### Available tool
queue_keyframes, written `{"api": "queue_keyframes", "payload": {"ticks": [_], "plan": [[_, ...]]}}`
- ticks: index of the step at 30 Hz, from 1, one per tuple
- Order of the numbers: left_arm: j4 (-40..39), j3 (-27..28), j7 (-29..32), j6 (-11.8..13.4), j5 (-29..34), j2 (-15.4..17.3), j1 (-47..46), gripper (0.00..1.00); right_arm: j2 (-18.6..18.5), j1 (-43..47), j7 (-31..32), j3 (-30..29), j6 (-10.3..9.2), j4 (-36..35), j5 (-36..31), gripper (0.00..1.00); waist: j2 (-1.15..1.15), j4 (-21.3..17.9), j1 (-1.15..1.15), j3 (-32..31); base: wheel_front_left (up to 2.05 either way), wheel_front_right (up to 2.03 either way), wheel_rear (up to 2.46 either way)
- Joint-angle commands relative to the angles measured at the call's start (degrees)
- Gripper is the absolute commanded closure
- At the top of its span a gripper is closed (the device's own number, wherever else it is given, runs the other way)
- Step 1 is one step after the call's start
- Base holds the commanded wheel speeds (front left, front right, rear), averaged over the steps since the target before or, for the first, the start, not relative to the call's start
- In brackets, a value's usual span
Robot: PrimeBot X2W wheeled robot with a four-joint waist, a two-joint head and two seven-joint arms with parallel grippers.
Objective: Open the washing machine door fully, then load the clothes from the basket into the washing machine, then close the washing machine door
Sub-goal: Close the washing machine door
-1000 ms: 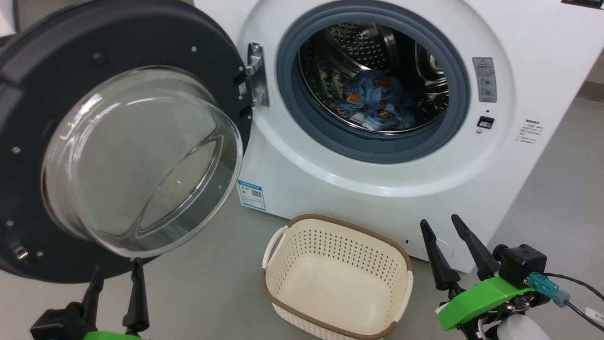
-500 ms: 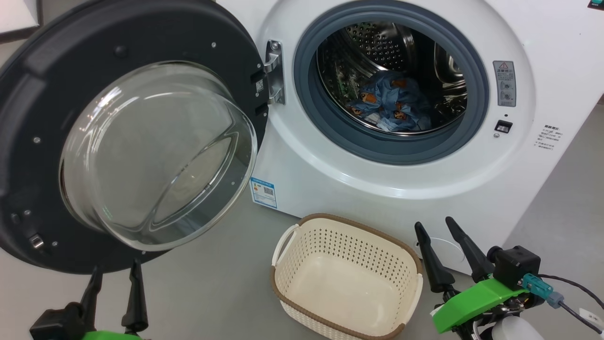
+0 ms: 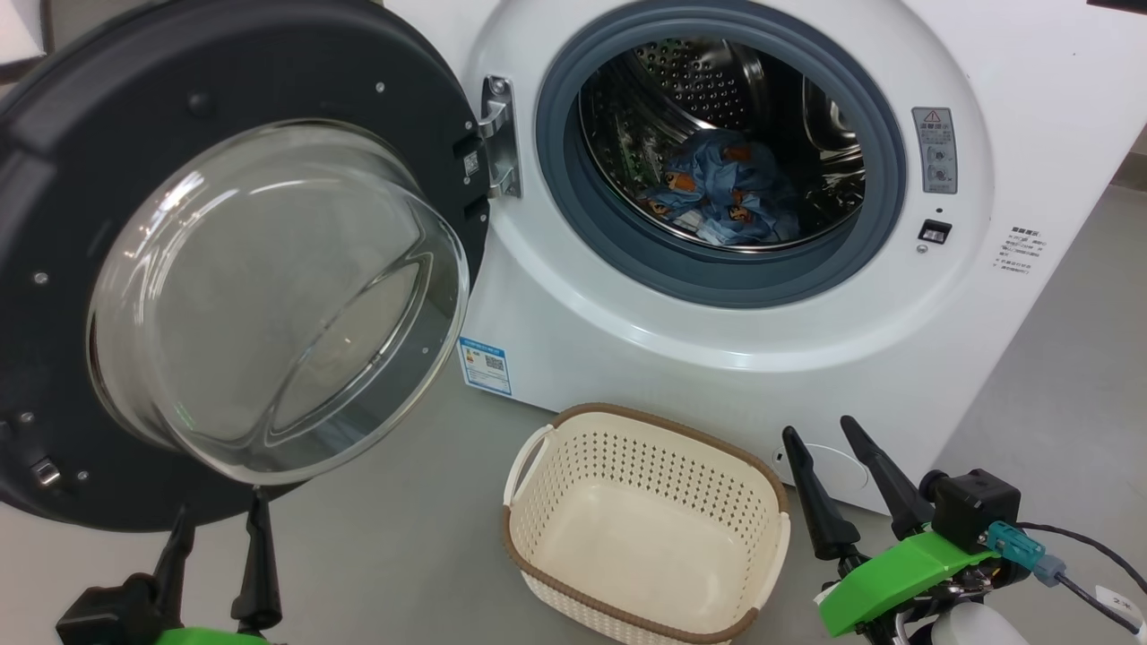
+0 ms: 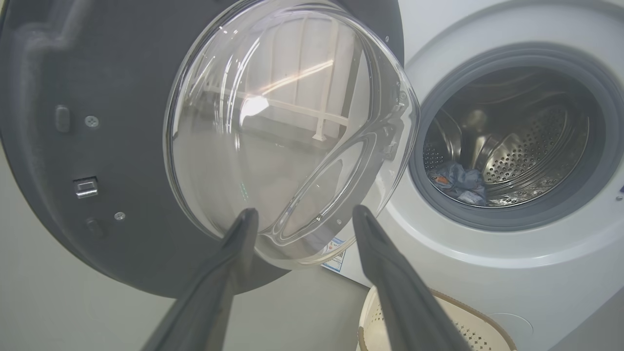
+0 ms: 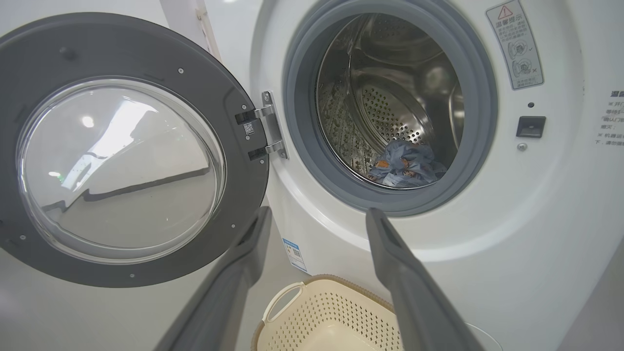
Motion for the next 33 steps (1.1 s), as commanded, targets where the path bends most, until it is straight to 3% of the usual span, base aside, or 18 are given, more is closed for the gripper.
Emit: {"api": "queue_keyframes", "payload": {"ticks": [1, 4, 5, 6, 7, 8, 9, 17, 26, 33], "plan": [[-1.32, 1.76, -0.58, 0.21, -0.36, 1.59, -0.94, 0.00, -0.37, -1.76, -0.47, 0.99, 0.26, -1.11, 0.31, 0.00, 0.00, -0.11, 0.00, 0.09, 0.00, 0.00, 0.00], [-1.20, 1.74, -0.65, 0.11, -0.51, 1.66, -1.11, 0.00, -0.42, -1.89, -0.47, 1.00, 0.26, -1.07, 0.23, 0.00, 0.00, -0.25, 0.00, 0.26, 0.00, 0.00, 0.00], [-1.15, 1.75, -0.67, 0.08, -0.57, 1.71, -1.19, 0.05, -0.43, -1.94, -0.47, 1.02, 0.26, -1.05, 0.20, 0.00, 0.00, -0.30, 0.00, 0.31, 0.00, 0.00, 0.00], [-1.15, 1.74, -0.67, 0.07, -0.59, 1.78, -1.29, 0.25, -0.45, -1.98, -0.47, 1.04, 0.26, -1.04, 0.19, 0.00, 0.00, -0.35, 0.00, 0.35, 0.00, 0.00, 0.00], [-1.29, 1.71, -0.64, 0.07, -0.59, 1.87, -1.41, 0.53, -0.47, -2.00, -0.47, 1.04, 0.26, -1.03, 0.19, 0.00, 0.00, -0.39, 0.00, 0.38, 0.00, 0.00, 0.00], [-1.45, 1.70, -0.61, 0.04, -0.61, 1.99, -1.53, 0.71, -0.49, -1.99, -0.47, 1.03, 0.26, -1.02, 0.19, 0.00, 0.00, -0.43, 0.00, 0.38, 0.00, 0.00, 0.00], [-1.60, 1.71, -0.57, -0.02, -0.63, 2.18, -1.67, 1.00, -0.50, -1.98, -0.47, 1.03, 0.26, -1.00, 0.20, 0.00, 0.00, -0.47, 0.00, 0.38, 0.00, 0.00, 0.00], [-6.24, 1.82, 1.27, -0.58, 0.63, 6.04, -4.94, 1.00, -0.64, -1.69, -0.47, 0.90, 0.26, -0.96, 0.24, 0.00, 0.00, -0.50, 0.00, 0.08, 0.00, 0.00, 0.00], [-17.27, 6.21, 5.84, -0.95, -0.16, 13.49, -11.59, 1.00, -1.30, -1.47, -0.47, 1.47, 0.26, -0.96, 0.48, 0.00, 0.00, -0.87, 0.00, -0.48, 0.00, 0.00, 0.00], [-19.18, 13.69, 8.36, -3.90, -11.13, 15.48, -18.85, 1.00, -2.01, -1.84, -0.47, 2.25, 0.26, -0.80, 0.59, 0.00, 0.00, -1.81, 0.00, -0.24, 0.00, 0.00, 0.00]]}}
